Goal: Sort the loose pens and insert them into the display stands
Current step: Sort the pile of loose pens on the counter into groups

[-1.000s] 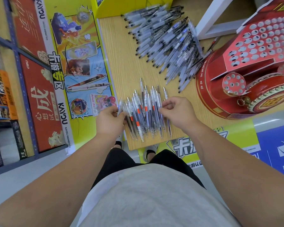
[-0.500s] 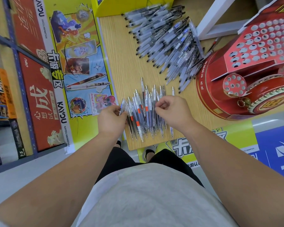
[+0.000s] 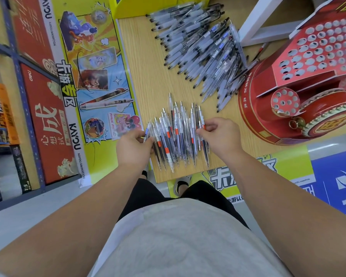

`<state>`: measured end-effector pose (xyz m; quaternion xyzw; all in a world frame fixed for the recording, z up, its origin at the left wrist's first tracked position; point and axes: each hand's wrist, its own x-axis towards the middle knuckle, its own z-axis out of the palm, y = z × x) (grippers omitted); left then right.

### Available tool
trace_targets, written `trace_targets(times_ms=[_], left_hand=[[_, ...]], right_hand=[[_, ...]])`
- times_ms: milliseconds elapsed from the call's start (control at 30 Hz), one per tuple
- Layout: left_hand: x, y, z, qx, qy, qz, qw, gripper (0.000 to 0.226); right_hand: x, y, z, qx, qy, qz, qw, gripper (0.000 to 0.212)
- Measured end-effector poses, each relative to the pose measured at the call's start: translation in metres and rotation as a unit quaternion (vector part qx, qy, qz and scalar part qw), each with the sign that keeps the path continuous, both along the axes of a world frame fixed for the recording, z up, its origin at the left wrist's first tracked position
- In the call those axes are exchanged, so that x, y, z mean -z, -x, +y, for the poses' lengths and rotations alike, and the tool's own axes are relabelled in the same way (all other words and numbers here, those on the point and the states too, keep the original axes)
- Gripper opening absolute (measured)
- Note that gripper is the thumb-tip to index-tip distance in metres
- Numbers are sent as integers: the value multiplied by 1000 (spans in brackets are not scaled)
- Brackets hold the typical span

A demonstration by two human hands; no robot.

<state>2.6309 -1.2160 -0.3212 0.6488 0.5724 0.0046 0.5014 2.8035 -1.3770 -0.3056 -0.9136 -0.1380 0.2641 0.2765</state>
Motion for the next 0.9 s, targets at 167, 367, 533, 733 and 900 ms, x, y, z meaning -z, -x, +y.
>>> trace_targets(times_ms=[167, 367, 533, 733, 900], left_hand=[[1, 4, -2, 2, -4, 1, 1000, 20], [0, 5, -4, -6, 2, -4, 1000, 24], [-1, 6, -3, -7, -3, -7, 1000, 12], [-1, 8, 1, 10, -2, -12, 1000, 9], [-8, 11, 0, 8, -23, -13, 1000, 18]], right_hand=[[2, 5, -2, 1, -18, 9, 1000, 31], [0, 6, -6, 0, -40, 26, 999, 25], [1, 5, -10, -1, -22, -2, 1000, 16], [-2, 4, -9, 16, -19, 7, 1000, 15], [-8, 6, -7, 23, -7, 1, 1000, 17]])
